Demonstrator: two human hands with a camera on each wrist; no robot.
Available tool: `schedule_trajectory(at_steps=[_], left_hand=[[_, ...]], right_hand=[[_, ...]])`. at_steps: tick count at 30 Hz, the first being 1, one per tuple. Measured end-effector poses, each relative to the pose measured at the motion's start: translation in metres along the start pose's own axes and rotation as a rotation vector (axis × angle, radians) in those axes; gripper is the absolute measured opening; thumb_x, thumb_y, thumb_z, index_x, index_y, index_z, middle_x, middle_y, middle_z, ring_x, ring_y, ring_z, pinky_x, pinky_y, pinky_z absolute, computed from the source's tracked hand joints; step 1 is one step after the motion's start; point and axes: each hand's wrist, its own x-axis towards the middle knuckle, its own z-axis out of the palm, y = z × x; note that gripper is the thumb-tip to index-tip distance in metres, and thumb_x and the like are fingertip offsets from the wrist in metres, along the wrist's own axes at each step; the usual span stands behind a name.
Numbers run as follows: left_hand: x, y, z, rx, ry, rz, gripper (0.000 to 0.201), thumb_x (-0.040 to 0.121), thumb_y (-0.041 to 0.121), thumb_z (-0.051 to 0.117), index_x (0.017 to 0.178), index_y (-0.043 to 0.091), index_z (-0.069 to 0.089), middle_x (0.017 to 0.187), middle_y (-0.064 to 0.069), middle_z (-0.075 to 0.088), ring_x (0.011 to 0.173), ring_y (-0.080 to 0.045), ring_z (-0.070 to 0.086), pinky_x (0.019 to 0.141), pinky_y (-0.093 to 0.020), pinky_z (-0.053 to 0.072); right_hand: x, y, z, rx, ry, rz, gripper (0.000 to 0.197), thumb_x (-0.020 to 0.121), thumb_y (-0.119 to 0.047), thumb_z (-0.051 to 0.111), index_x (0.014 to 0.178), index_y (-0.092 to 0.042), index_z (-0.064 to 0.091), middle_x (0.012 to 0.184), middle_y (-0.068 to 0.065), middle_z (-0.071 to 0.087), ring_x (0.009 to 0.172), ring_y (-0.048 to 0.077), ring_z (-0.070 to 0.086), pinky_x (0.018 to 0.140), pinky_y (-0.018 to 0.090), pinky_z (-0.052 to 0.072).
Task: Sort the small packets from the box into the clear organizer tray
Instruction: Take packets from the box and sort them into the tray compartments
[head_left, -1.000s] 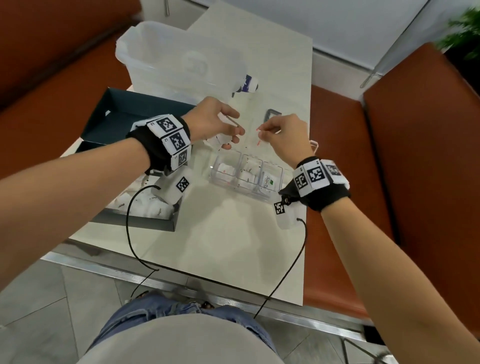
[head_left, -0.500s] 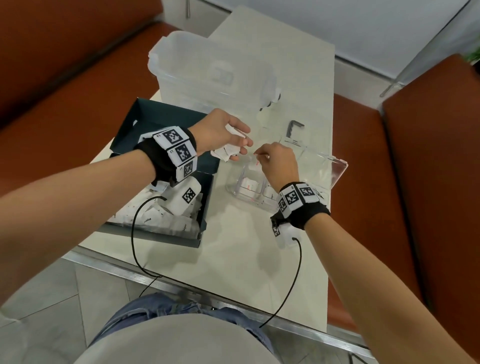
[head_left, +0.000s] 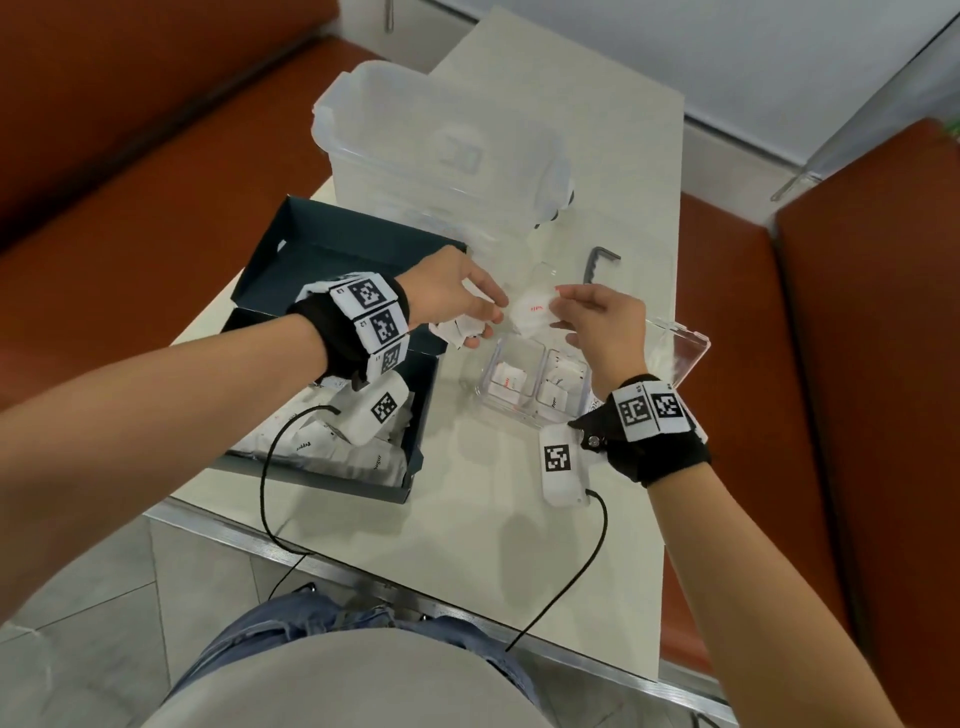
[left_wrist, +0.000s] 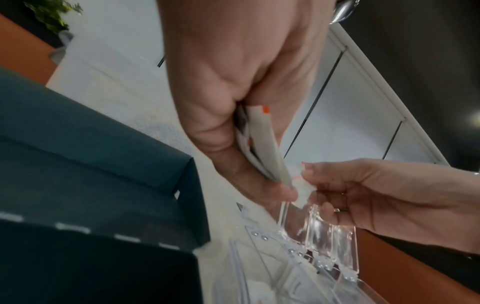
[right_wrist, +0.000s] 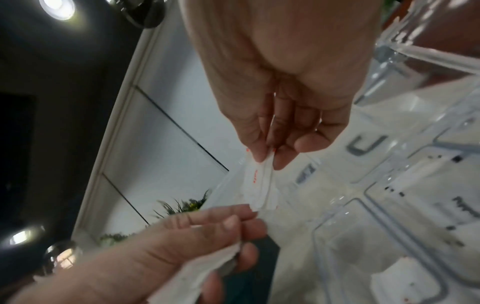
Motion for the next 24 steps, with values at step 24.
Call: schedule_trajectory(at_steps=[24], left_hand=[[0.008, 0.005, 0.018, -0.146, -0.051, -0.003, 0.034, 0.085, -0.001, 0.069, 0.117, -0.008, 0.062, 0.101, -0.029, 0.069, 0.069, -0.021, 0.071, 0.057, -0.031, 0.06]], right_hand=[[0.0, -0.013, -0.007, -0.231, -0.013, -0.151, 0.014, 0.081, -0.013, 0.071, 0.094, -0.016, 0.076, 0.076, 0.001, 0.07, 0.066, 0.006, 0.061, 0.077, 0.027, 0.055]])
